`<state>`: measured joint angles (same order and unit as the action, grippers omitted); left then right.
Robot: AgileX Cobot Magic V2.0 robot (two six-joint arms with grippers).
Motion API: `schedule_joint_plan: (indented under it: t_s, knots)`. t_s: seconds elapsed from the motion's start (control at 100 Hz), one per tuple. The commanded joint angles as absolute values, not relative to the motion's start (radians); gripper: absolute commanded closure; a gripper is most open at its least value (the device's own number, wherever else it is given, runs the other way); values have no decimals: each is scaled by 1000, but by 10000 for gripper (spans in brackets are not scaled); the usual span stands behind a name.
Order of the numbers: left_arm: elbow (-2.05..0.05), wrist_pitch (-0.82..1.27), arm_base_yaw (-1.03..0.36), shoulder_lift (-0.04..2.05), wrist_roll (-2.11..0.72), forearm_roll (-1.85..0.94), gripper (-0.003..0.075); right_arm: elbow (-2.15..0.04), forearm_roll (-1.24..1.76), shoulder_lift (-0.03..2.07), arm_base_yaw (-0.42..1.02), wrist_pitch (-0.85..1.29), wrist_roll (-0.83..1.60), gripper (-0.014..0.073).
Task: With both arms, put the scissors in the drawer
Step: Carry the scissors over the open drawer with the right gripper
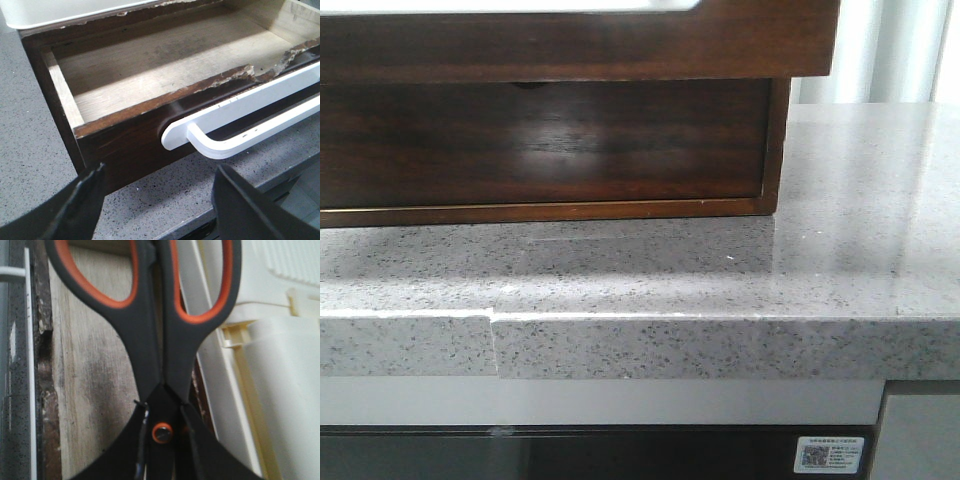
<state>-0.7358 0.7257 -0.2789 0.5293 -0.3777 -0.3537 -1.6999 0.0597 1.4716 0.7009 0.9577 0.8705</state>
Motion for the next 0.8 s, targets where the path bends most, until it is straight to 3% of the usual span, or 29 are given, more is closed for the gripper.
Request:
schedule_joint_plan:
  t_s: [0.0,0.79]
  knots:
    - [-770,657,-284,532,-375,-378,281,-1733,0,1475,720,883,881,626]
    - [-770,657,-284,532,-375,-378,281,-1733,-157,1536,720,1028,832,613]
